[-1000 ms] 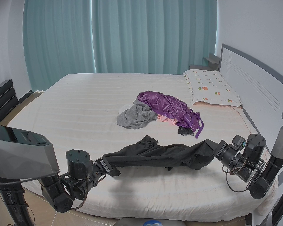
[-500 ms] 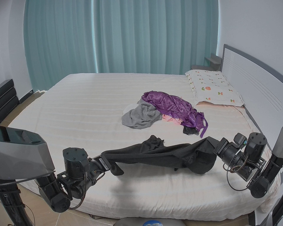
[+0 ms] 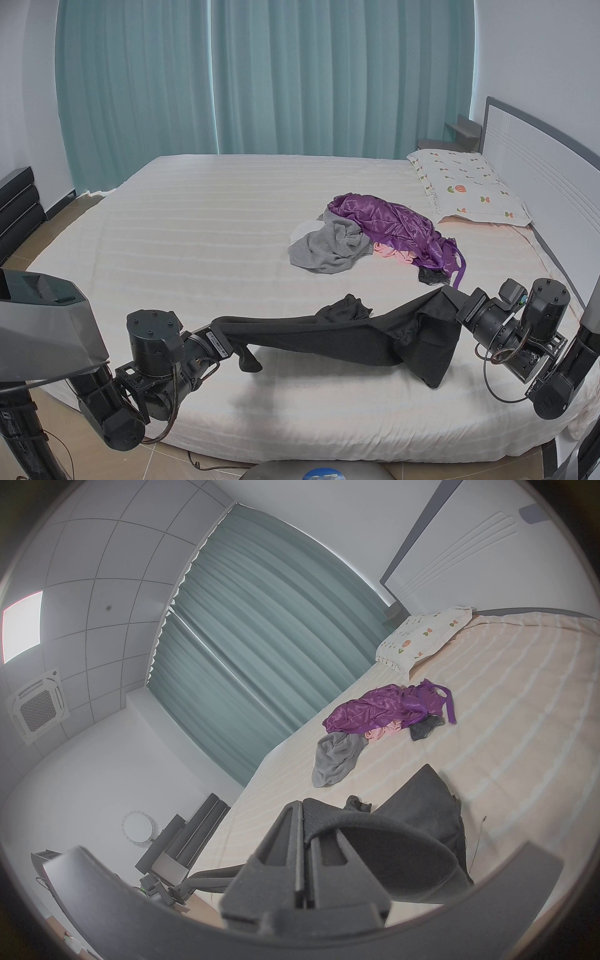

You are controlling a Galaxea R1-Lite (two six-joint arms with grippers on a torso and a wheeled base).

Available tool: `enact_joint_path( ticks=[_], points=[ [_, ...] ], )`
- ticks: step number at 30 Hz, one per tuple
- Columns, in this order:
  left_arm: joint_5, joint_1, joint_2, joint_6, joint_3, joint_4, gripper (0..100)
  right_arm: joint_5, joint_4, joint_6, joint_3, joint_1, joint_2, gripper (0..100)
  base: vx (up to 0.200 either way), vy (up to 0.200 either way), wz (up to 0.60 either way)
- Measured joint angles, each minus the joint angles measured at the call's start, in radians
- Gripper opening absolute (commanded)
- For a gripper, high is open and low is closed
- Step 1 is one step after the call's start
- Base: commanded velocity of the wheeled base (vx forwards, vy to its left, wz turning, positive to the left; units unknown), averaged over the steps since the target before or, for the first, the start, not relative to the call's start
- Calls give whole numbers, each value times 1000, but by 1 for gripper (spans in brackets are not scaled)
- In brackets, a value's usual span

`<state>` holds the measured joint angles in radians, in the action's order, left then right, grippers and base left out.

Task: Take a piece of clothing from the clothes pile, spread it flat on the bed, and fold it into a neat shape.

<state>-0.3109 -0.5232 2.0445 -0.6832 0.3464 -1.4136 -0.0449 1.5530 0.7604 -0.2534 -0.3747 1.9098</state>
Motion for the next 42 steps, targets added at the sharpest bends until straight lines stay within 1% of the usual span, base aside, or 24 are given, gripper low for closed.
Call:
enact_joint_path(
  ticks=[19, 42],
  points=[
    [-1, 0, -22, 0, -4, 0, 0, 1, 0, 3, 0, 3, -21, 0, 0, 200, 0],
    [-2, 0, -25, 1, -6, 0, 0, 3, 0, 31, 0, 4, -17, 0, 0, 200, 0]
  ],
)
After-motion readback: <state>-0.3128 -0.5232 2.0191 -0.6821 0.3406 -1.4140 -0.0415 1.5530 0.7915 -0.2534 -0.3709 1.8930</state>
